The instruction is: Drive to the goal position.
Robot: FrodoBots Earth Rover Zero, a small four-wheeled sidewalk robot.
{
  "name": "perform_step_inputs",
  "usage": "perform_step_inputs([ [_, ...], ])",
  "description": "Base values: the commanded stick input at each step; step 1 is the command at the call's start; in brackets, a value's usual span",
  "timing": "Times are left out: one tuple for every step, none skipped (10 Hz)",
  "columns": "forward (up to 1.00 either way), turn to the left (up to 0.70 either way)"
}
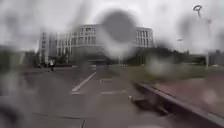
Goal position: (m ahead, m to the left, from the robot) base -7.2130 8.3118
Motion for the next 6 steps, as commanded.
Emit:
perform_step_inputs([
  [1.0,0.03],
  [1.0,0.03],
  [1.0,0.03],
  [1.0,0.03],
  [1.0,0.03],
  [1.0,0.03],
])
